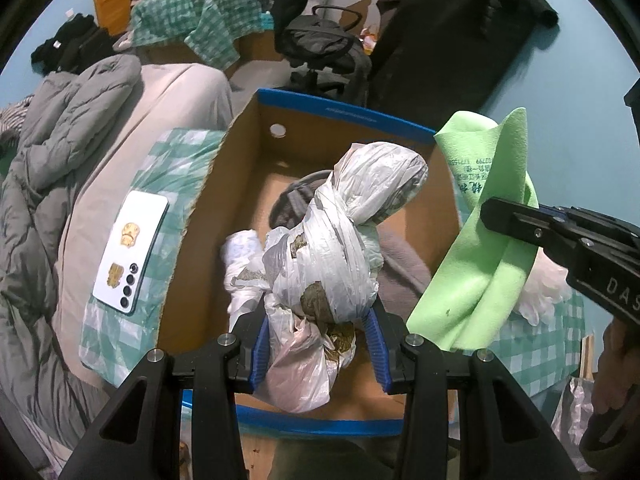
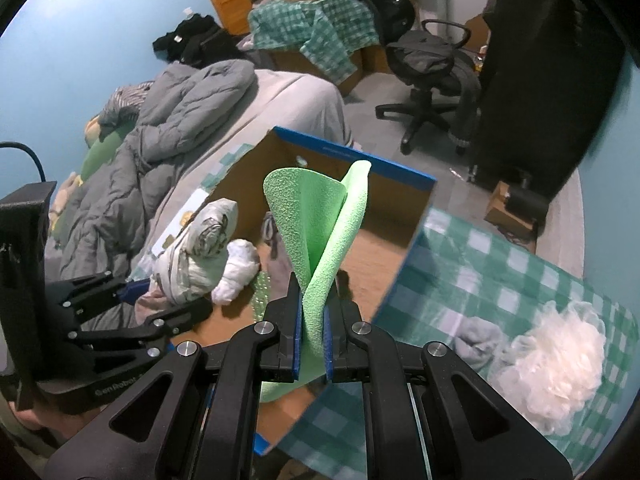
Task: Organize soft objects
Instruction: 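Carry the wrapped bundle and green cloth over the box with both tools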
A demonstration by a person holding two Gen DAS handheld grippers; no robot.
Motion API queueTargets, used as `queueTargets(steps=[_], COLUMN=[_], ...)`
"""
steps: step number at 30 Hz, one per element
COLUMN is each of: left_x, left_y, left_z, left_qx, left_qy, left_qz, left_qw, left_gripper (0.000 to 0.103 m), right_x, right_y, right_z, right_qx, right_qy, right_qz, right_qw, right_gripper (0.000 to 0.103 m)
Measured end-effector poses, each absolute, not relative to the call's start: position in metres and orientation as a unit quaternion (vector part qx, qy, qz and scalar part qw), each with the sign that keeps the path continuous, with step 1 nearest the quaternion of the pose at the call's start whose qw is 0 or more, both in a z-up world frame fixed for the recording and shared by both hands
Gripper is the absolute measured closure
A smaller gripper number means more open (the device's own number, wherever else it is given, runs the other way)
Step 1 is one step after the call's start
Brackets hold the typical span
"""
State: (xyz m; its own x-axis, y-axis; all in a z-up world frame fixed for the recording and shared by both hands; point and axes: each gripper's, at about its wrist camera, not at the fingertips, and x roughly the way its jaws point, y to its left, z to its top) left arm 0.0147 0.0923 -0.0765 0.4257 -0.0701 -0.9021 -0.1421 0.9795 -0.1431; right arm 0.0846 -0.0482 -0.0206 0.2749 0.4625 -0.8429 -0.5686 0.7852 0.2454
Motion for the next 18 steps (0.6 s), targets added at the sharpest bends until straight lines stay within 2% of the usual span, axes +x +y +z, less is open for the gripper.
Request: queueTargets(steps=[15,18], left_x=[0.014,0.012], left_y=[0.116,0.117], left_z=[-0.101,-0.102], left_qx=[-0.116,-0.119], left_qy=[0.561,0.561], left_qz=[0.035,0.037], left_qw=[0.819,0.818], left_gripper=[0.059,0.053], right_x=[0.072,0.071], right_y=[-0.011,-0.012], right_z=[-0.045,-0.046], right_qx=[-0.067,-0.064], right_qy=[0.545,0.552], right_qz=[0.345,0.343], right_qw=[0.761,0.757], right_gripper=[0.095,0.092])
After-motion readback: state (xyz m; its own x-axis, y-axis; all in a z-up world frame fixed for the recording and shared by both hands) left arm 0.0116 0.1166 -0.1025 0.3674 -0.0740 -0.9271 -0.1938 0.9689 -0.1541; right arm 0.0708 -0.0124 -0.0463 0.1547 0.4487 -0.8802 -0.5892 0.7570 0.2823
